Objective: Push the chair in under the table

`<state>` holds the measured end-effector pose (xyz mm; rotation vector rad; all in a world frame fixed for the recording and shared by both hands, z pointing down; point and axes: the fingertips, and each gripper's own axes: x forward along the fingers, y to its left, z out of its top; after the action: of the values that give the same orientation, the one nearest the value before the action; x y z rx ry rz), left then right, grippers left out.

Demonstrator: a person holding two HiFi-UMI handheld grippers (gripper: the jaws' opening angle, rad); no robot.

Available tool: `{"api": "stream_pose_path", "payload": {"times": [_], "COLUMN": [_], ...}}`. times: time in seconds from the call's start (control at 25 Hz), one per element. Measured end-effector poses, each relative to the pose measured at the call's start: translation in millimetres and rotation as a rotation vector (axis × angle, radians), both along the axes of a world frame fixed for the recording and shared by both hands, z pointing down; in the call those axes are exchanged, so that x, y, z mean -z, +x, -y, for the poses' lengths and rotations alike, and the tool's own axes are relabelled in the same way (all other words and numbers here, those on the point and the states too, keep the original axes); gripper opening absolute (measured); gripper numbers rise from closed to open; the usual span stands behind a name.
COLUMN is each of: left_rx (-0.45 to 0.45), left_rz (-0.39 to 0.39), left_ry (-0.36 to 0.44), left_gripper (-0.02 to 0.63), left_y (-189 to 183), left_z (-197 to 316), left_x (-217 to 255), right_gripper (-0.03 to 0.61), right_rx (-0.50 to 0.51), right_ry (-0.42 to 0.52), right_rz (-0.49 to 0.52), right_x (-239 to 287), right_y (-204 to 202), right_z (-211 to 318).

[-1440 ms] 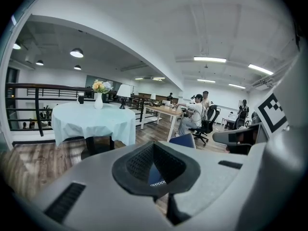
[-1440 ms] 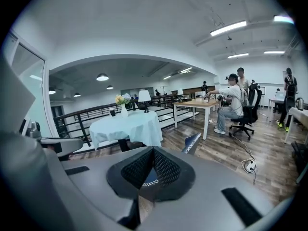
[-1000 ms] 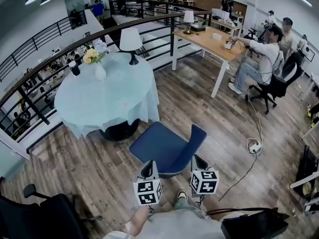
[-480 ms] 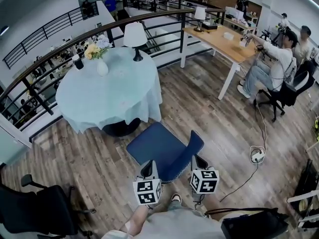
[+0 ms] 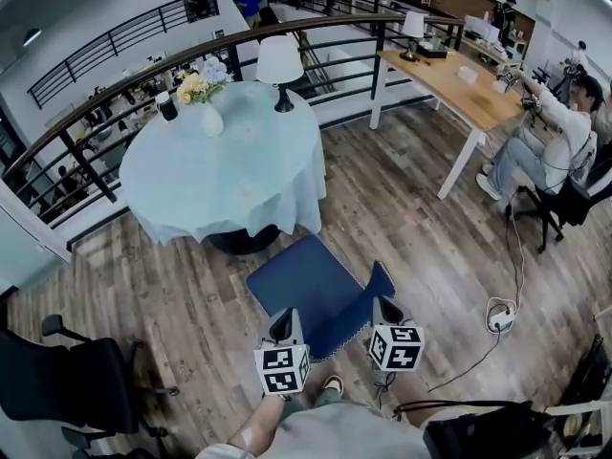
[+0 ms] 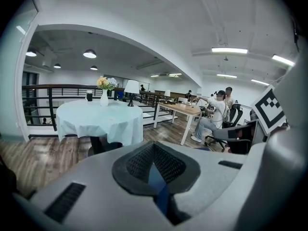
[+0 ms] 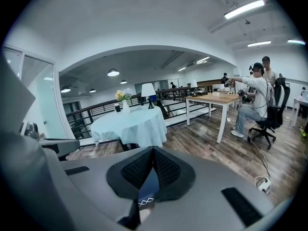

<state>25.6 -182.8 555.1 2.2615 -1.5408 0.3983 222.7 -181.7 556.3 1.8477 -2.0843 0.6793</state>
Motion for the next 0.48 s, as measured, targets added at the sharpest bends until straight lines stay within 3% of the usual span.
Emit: {"api": "stream_pose_path", "payload": {"times": [0.2, 0.48], "left_rx": [-0.032, -0.055], "left_rz": [0.013, -0.001], "left_ry": [-0.001, -0.044], "left_gripper": [0.003, 0.003], "left_y": [8, 24], "left_z": [14, 3], "left_x": [-3, -18], "right_gripper": [0.017, 0.017], "right_rx": [-0.013, 0.049], "right_ry": [-0.001, -0.014], "right_rz": [0.015, -0.016], "right_x": [-3, -10], "right_y": [-2, -10], "right_z": [16, 7]}}
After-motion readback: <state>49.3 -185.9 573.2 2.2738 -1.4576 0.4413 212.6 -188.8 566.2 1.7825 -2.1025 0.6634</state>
